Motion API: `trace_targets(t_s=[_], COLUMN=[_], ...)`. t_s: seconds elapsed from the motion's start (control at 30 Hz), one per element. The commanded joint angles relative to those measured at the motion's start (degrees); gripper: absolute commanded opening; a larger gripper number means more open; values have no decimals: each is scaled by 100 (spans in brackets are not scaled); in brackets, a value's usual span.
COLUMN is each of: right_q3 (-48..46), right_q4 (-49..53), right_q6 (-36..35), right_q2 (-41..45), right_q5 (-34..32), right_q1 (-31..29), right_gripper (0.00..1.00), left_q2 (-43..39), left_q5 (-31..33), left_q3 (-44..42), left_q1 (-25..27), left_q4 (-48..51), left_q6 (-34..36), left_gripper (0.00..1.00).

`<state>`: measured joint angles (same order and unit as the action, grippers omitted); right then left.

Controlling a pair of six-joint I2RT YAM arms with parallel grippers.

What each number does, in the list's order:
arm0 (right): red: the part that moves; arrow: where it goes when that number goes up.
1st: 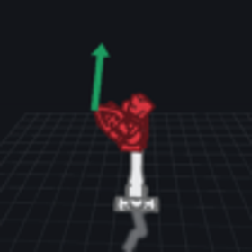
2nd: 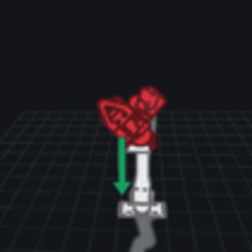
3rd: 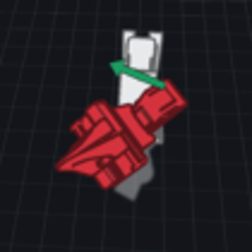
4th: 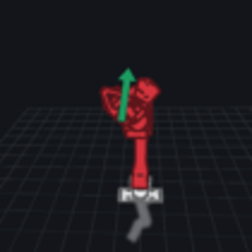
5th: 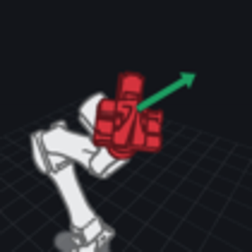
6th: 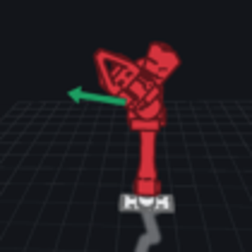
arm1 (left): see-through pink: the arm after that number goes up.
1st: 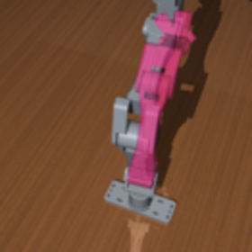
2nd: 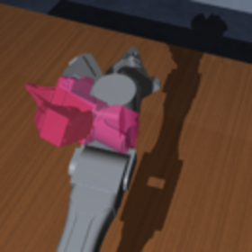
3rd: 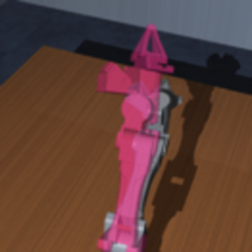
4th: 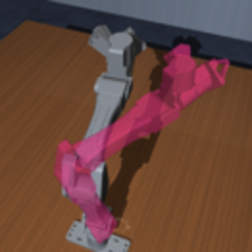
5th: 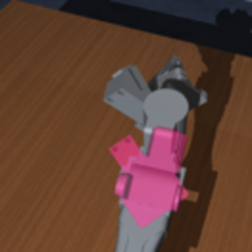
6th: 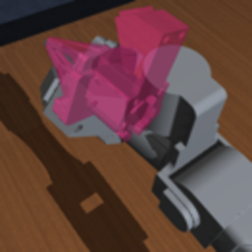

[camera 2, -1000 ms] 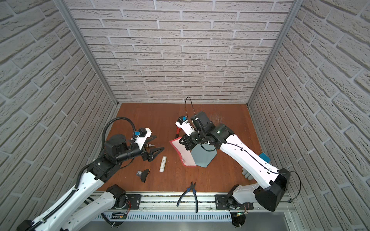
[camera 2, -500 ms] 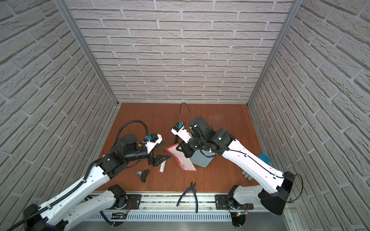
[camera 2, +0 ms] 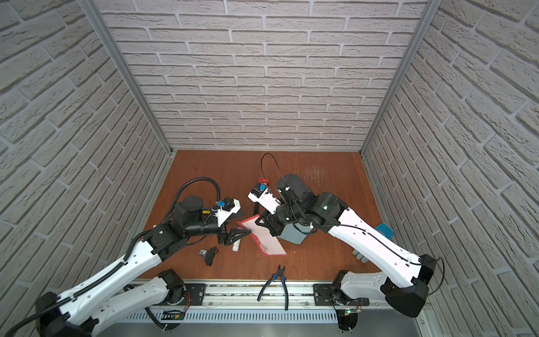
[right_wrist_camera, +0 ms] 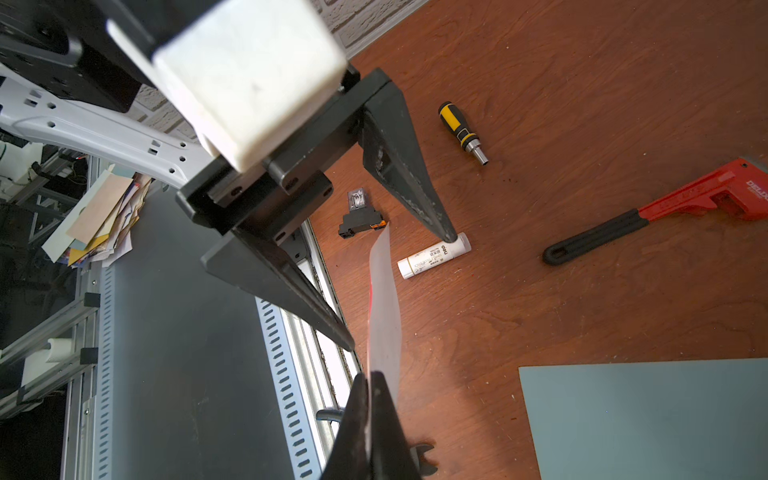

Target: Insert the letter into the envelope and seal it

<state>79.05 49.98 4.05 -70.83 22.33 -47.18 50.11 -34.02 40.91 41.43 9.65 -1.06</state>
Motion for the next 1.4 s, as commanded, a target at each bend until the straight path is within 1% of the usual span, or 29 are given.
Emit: trace_targets(t_s=[0.0, 0.07, 0.13, 0.23, 0.27, 0.33, 0.4, 0.43, 0.47, 0.57, 0.6, 0.67, 0.73, 0.8, 0.83, 0.87, 0.93, 1.0, 1.13, 1.23, 1.37], right_q3=[14, 14, 6, -12, -20, -29, -30, -30, -30, -21, -6, -39, -576, -1268, -1643, -1869, -2233, -2544, -3566, -4199, -4379], right_q4=[-111, -136, -146, -146, -139, -129, -120, -120, -120, -176, -202, -357, -1105, -1941, -2423, -2637, -2832, -2999, -4093, -4967, -5428], right_q6=[-70, -69, -79, -106, -107, -124, -132, -133, -116, -30, 98, 399, 670, 1009, 1165, 1273, 1504, 1795, 2600, 2999, 3100], right_q2=[1, 12, 25, 42, 47, 43, 34, 34, 34, 87, 140, 390, 948, 1575, 1846, 2024, 2218, 2248, 2350, 2327, 1915], right_q5=[136, 169, 211, 209, 208, 178, 126, 79, 34, -300, -615, -1464, -1966, -2274, -2408, -2559, -2788, -2848, -2853, -2951, -2777], right_q1=[-55, -55, -54, -48, -54, -55, -55, -55, -54, -55, -55, -35, 14, 76, 92, 102, 112, 117, 112, 118, 181], right_gripper=[6, 6, 6, 6, 6, 6, 6, 8, 12, 34, 42, 53, 65, 76, 78, 81, 82, 83, 83, 84, 85], left_q2=[-29, -20, -10, -10, -15, -54, -112, -152, -180, -331, -411, -559, -717, -835, -915, -1039, -1120, -1135, -1044, -922, -716], left_q5=[-195, -243, -275, -307, -298, -241, -217, -209, -210, -12, 103, 442, 1034, 1398, 1575, 1750, 2097, 2368, 2636, 2582, 2248], left_q3=[172, 180, 178, 189, 197, 207, 207, 207, 203, 149, 111, 20, -92, -232, -294, -340, -415, -442, -444, -419, -432], left_q1=[82, 111, 136, 161, 171, 195, 202, 200, 203, 200, 201, 207, 200, 196, 195, 190, 182, 173, 105, -8, -191], left_q4=[-86, -56, -22, 30, 67, 151, 202, 226, 230, 197, 144, 39, -85, -266, -357, -420, -511, -583, -753, -829, -1009], left_q6=[62, 62, 67, 100, 125, 183, 211, 225, 223, 187, 129, -71, -399, -729, -919, -1073, -1362, -1637, -2178, -2472, -2896], left_gripper=[69, 60, 52, 46, 43, 27, 15, 8, 1, 0, 0, 0, 0, 0, 0, 0, 0, 0, 0, 0, 0])
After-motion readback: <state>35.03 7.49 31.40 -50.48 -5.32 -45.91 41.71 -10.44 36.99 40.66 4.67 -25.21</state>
